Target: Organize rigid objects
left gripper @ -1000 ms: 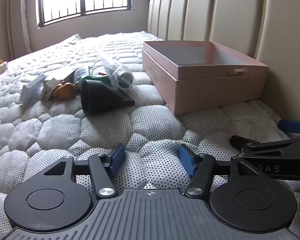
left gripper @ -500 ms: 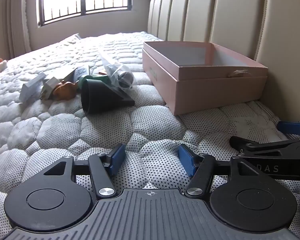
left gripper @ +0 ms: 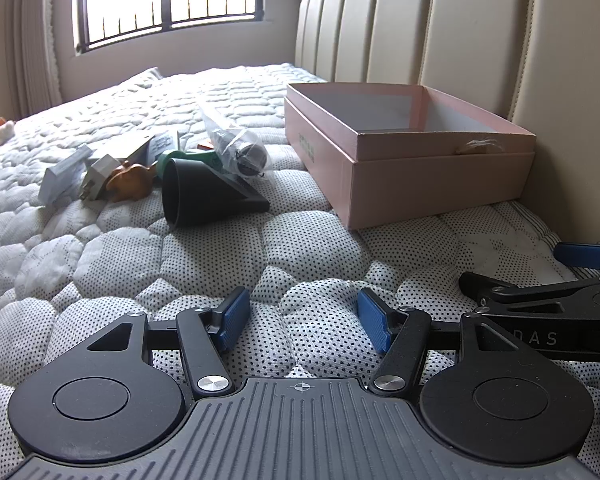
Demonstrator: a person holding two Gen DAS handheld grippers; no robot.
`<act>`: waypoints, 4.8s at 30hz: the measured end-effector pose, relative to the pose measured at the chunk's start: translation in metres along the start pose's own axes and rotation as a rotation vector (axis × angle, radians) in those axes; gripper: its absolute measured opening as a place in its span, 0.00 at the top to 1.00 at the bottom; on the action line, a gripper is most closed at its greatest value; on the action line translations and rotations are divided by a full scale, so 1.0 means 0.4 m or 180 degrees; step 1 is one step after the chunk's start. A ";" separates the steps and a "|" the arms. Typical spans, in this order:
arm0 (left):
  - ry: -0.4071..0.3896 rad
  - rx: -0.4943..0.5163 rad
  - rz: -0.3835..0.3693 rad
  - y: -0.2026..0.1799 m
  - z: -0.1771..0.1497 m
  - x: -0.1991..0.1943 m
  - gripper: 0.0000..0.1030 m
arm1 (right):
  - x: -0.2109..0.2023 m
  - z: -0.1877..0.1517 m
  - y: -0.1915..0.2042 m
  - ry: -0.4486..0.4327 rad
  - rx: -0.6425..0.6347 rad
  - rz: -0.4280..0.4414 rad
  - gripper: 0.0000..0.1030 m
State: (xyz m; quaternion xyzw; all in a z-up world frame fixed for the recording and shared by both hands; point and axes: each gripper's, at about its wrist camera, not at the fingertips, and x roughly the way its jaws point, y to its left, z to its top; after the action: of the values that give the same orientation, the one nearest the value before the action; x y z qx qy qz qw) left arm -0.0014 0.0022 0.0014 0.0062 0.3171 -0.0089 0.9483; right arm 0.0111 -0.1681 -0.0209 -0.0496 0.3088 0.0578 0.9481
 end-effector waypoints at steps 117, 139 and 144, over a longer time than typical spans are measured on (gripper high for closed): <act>0.0033 -0.0763 -0.0492 0.713 0.041 -0.089 0.85 | 0.340 0.402 0.762 0.0570 -0.0798 0.1246 0.47; 0.0548 -0.0033 -0.1469 0.253 -0.006 -0.182 0.85 | -0.184 0.175 0.223 0.0371 -0.0426 0.0981 0.81; 0.0538 0.0090 -0.1610 0.122 0.062 -0.164 0.85 | -0.243 0.084 0.064 0.0284 -0.0174 0.0666 0.81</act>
State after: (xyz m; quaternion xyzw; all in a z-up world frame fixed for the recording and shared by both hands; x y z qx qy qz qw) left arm -0.0379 0.0512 0.0610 -0.0593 0.3864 -0.2494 0.8860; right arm -0.0510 -0.1462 0.0620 -0.0454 0.3525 0.1626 0.9205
